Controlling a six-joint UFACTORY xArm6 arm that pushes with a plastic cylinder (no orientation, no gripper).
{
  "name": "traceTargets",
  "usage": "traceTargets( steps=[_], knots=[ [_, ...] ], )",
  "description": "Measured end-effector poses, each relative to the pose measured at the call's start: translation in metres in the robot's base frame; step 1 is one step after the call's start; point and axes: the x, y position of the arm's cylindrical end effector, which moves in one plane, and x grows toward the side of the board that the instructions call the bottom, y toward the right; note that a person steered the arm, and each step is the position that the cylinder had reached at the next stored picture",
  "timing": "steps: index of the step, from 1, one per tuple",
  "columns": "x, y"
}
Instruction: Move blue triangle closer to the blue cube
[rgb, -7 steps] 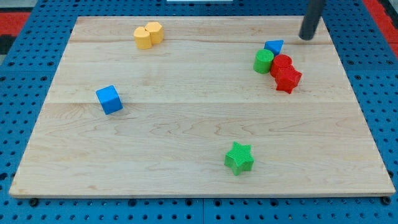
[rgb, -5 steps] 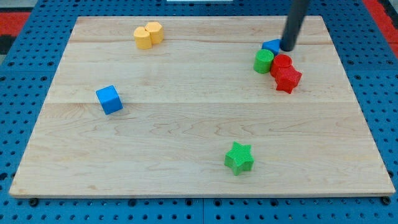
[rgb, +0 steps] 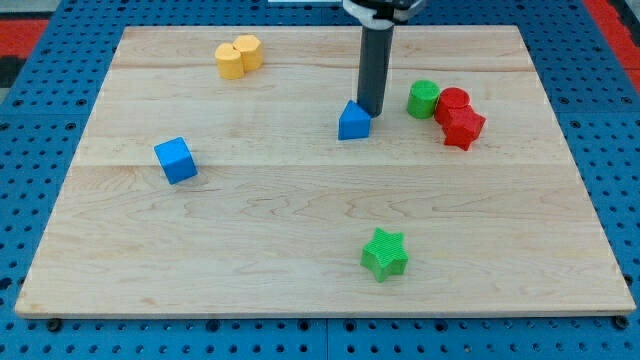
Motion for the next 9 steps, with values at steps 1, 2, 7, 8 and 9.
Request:
traceTargets(
  steps=[1,2,7,8,9],
  knots=[
    [0.023,-0.024],
    [0.057,-0.034],
    [0.097,-0.175],
    [0.105,-0.178],
    [0.105,-0.173]
  ],
)
